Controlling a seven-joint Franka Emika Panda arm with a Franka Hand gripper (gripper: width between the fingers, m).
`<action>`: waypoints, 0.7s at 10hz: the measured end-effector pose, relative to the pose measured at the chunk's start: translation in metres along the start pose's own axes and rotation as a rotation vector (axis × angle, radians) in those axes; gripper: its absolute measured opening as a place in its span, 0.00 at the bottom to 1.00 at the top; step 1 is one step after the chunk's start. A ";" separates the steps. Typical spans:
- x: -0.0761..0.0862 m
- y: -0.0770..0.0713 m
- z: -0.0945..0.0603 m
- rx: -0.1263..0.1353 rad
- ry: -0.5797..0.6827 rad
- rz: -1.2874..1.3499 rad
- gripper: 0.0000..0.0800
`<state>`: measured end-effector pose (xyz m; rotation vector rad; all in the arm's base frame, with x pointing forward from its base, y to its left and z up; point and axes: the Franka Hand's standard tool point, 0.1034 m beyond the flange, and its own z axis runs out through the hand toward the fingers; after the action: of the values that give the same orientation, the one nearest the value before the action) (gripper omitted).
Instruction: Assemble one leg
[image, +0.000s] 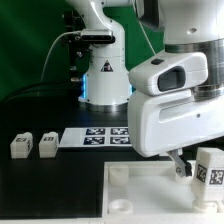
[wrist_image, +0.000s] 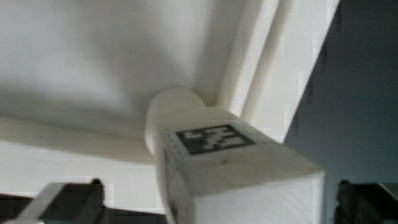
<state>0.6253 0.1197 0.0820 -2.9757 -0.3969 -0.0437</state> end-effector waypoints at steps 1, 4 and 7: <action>0.000 0.000 0.000 0.000 0.000 0.000 0.75; 0.000 0.001 0.000 -0.001 0.001 0.002 0.37; 0.000 0.002 0.000 -0.001 0.001 0.034 0.37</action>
Offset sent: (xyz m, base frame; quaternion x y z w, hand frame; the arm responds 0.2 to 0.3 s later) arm 0.0000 0.0000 0.0000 0.0000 0.0000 0.0000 1.0000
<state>0.6256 0.1179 0.0815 -2.9821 -0.3456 -0.0412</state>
